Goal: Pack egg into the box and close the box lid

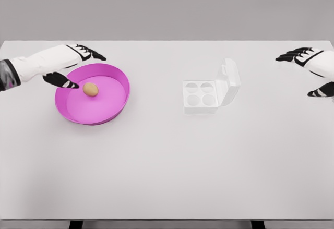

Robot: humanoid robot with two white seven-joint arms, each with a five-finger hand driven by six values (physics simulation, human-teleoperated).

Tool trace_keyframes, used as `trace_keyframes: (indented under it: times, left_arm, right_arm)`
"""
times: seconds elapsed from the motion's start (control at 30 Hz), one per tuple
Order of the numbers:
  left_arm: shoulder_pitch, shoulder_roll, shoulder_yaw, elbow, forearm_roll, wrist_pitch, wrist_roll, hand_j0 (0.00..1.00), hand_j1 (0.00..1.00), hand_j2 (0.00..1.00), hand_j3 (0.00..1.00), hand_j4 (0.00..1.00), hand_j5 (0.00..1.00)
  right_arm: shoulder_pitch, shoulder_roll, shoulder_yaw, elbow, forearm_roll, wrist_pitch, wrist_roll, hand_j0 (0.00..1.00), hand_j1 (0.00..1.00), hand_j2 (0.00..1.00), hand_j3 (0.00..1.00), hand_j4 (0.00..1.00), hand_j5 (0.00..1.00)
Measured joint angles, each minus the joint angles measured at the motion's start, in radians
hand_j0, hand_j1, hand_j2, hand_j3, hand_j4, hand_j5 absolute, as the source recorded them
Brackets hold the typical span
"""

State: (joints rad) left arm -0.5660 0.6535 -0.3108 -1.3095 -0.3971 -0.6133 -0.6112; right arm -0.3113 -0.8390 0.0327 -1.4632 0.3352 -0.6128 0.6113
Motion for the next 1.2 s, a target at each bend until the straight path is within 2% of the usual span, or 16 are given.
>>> trace_keyframes:
  times: [0.1,0.2,0.3,0.4,0.9,1.2]
  left_arm:
    - [0.000,-0.001,-0.022,0.005,-0.025,-0.001,0.000,0.82,0.82,0.82,0.82,0.82,0.82]
    - [0.003,-0.002,-0.034,0.006,-0.043,-0.001,0.000,0.81,0.81,0.81,0.81,0.81,0.81]
    - [0.008,-0.001,-0.040,0.007,-0.054,-0.001,0.000,0.82,0.82,0.82,0.82,0.82,0.82]
    - [0.012,0.000,-0.043,0.007,-0.058,0.000,0.000,0.84,0.84,0.84,0.84,0.84,0.84]
    - [0.009,-0.001,-0.058,0.034,-0.102,0.000,0.000,0.83,0.83,0.83,0.83,0.83,0.83]
    - [-0.003,-0.029,-0.075,0.082,-0.136,0.000,0.000,0.83,0.83,0.83,0.83,0.83,0.83]
  right_arm:
    - [-0.078,0.036,0.088,0.081,0.018,0.000,0.000,1.00,1.00,1.00,1.00,1.00,1.00]
    - [-0.078,0.050,0.154,0.114,0.062,-0.001,0.000,1.00,1.00,1.00,1.00,1.00,1.00]
    - [-0.078,0.055,0.181,0.130,0.099,-0.001,0.000,1.00,1.00,1.00,1.00,1.00,1.00]
    - [-0.075,0.059,0.191,0.136,0.113,-0.001,0.000,1.00,1.00,1.00,1.00,1.00,1.00]
    - [-0.072,0.056,0.196,0.144,0.120,-0.001,0.000,1.00,1.00,1.00,1.00,1.00,1.00]
    - [-0.071,0.060,0.196,0.143,0.120,-0.001,0.000,1.00,1.00,1.00,1.00,1.00,1.00]
